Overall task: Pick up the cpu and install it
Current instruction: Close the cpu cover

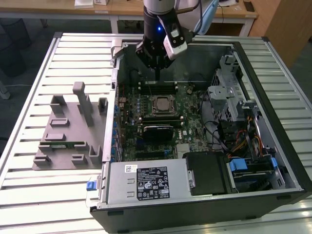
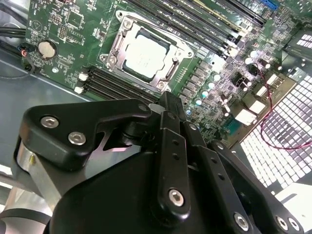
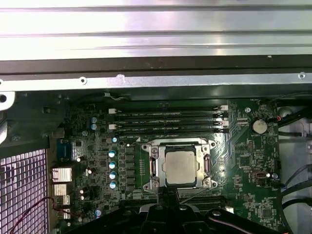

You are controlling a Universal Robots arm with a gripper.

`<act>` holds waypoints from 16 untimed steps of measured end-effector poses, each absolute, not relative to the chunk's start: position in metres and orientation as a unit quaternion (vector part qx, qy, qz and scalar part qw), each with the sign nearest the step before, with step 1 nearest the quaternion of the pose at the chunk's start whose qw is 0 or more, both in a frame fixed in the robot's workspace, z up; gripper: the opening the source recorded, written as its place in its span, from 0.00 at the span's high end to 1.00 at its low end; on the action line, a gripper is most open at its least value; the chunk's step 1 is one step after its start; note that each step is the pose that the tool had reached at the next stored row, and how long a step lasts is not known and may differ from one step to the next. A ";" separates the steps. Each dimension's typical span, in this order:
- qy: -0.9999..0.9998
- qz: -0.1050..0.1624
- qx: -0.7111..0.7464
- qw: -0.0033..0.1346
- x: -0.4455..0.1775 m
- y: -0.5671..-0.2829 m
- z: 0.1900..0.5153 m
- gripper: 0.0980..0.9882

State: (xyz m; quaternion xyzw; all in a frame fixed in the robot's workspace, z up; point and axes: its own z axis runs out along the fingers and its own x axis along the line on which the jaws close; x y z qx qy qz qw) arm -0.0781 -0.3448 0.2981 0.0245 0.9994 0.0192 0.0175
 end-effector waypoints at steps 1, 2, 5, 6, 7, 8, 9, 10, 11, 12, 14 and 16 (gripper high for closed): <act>0.999 0.019 0.024 0.017 -0.078 -0.345 0.298 0.99; 0.999 0.019 0.025 0.017 -0.078 -0.345 0.297 0.99; 0.999 0.019 0.025 0.017 -0.078 -0.345 0.295 0.99; 0.999 0.019 0.024 0.018 -0.078 -0.345 0.294 0.99; 0.999 0.019 0.025 0.017 -0.078 -0.345 0.293 0.99; 0.999 0.019 0.025 0.017 -0.078 -0.345 0.293 0.99; 0.999 0.019 0.025 0.017 -0.078 -0.345 0.292 0.99; 0.999 0.019 0.025 0.017 -0.078 -0.345 0.291 0.99; 0.999 0.019 0.025 0.017 -0.078 -0.345 0.290 0.99; 0.999 0.019 0.025 0.017 -0.078 -0.345 0.289 0.99; 0.999 0.019 0.025 0.017 -0.078 -0.345 0.287 0.99; 0.999 0.019 0.025 0.017 -0.078 -0.345 0.284 0.99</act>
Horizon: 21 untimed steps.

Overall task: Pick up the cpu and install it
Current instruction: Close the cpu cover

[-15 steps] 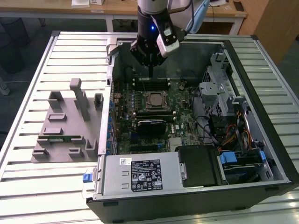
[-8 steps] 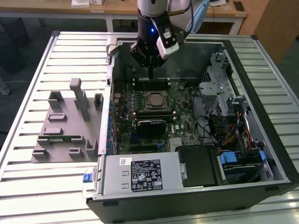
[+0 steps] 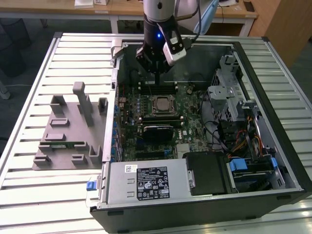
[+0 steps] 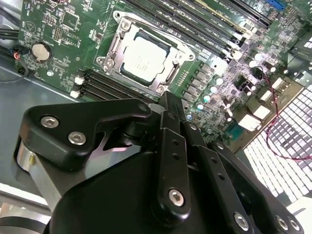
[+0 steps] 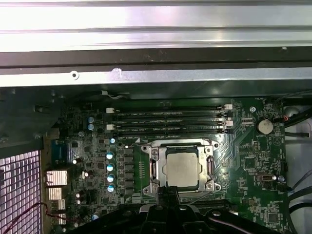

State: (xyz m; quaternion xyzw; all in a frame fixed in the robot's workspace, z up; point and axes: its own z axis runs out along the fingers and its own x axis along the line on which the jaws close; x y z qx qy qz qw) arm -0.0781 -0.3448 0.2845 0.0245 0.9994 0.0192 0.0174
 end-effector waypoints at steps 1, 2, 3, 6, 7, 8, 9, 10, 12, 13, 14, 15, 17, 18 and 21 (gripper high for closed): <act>0.999 0.019 0.025 0.017 -0.078 -0.345 0.283 0.99; 0.999 0.019 0.025 0.017 -0.078 -0.345 0.282 0.99; 0.999 0.019 0.025 0.017 -0.078 -0.345 0.280 0.99; 0.999 0.019 0.024 0.017 -0.078 -0.345 0.275 0.99; 0.999 0.019 0.024 0.018 -0.078 -0.345 0.274 0.99; 0.999 0.019 0.024 0.017 -0.078 -0.345 0.273 0.99; 0.999 0.019 0.025 0.017 -0.078 -0.345 0.271 0.99; 0.999 0.019 0.025 0.018 -0.078 -0.345 0.270 0.99; 0.999 0.019 0.025 0.017 -0.078 -0.345 0.268 0.99; 0.999 0.019 0.025 0.017 -0.078 -0.345 0.267 0.99; 0.999 0.019 0.025 0.017 -0.078 -0.345 0.266 0.99; 0.999 0.019 0.025 0.017 -0.078 -0.345 0.265 0.99; 0.999 0.019 0.024 0.017 -0.078 -0.345 0.263 0.99; 0.999 0.019 0.024 0.017 -0.078 -0.345 0.263 0.99; 0.999 0.019 0.025 0.017 -0.078 -0.345 0.260 0.99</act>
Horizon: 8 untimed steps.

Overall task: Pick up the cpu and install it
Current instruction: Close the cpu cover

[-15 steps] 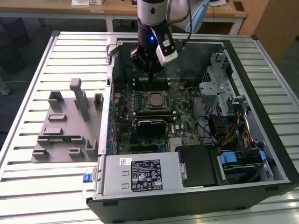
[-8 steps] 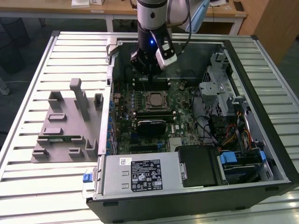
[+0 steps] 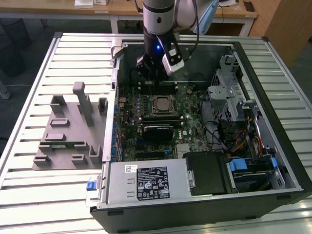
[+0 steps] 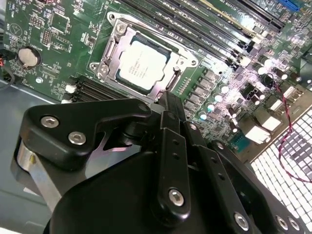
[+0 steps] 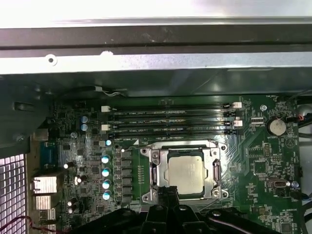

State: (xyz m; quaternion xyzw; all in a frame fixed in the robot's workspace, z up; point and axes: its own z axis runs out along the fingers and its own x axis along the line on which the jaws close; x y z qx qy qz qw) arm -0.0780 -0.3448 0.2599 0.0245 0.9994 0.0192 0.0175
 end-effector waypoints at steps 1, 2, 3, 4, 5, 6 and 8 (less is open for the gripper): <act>0.999 0.019 0.025 0.017 -0.078 -0.345 0.259 0.99; 0.999 0.019 0.025 0.017 -0.078 -0.345 0.258 0.99; 0.999 0.019 0.025 0.017 -0.078 -0.345 0.257 0.99; 0.999 0.019 0.025 0.017 -0.078 -0.345 0.257 0.99; 0.999 0.019 0.025 0.018 -0.078 -0.345 0.256 0.99; 0.999 0.019 0.025 0.017 -0.078 -0.345 0.255 0.99; 0.999 0.019 0.024 0.017 -0.078 -0.345 0.253 0.99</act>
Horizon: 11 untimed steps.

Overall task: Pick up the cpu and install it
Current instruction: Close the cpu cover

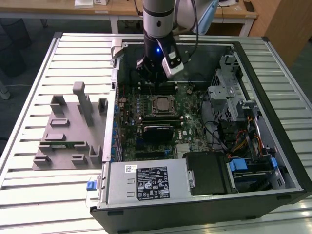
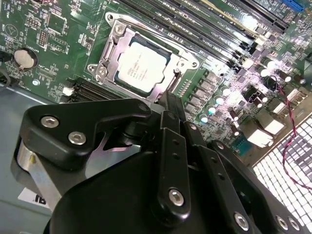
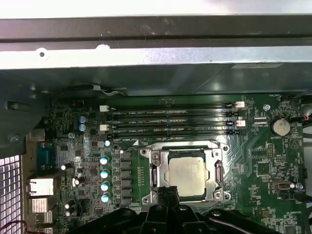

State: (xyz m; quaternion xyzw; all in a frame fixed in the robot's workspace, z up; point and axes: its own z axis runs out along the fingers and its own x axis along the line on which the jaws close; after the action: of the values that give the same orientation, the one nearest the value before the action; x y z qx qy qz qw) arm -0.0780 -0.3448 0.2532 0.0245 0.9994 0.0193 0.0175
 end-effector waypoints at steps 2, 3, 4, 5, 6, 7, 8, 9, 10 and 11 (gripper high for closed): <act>0.999 0.019 0.024 0.017 -0.078 -0.345 0.252 0.99; 0.999 0.019 0.025 0.017 -0.078 -0.345 0.251 0.99; 0.999 0.019 0.025 0.017 -0.078 -0.345 0.251 0.99; 0.999 0.019 0.025 0.017 -0.077 -0.345 0.251 0.99; 0.999 0.019 0.025 0.017 -0.077 -0.345 0.250 0.99; 0.999 0.019 0.025 0.017 -0.076 -0.345 0.250 0.99; 0.999 0.019 0.025 0.017 -0.074 -0.345 0.250 0.99; 0.999 0.019 0.025 0.017 -0.073 -0.345 0.249 0.99; 0.999 0.019 0.025 0.017 -0.071 -0.345 0.249 0.99; 0.999 0.019 0.024 0.018 -0.070 -0.345 0.249 0.99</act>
State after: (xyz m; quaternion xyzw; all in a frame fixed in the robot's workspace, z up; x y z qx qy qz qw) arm -0.0702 -0.3446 0.2488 0.0245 0.9994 0.0193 0.0175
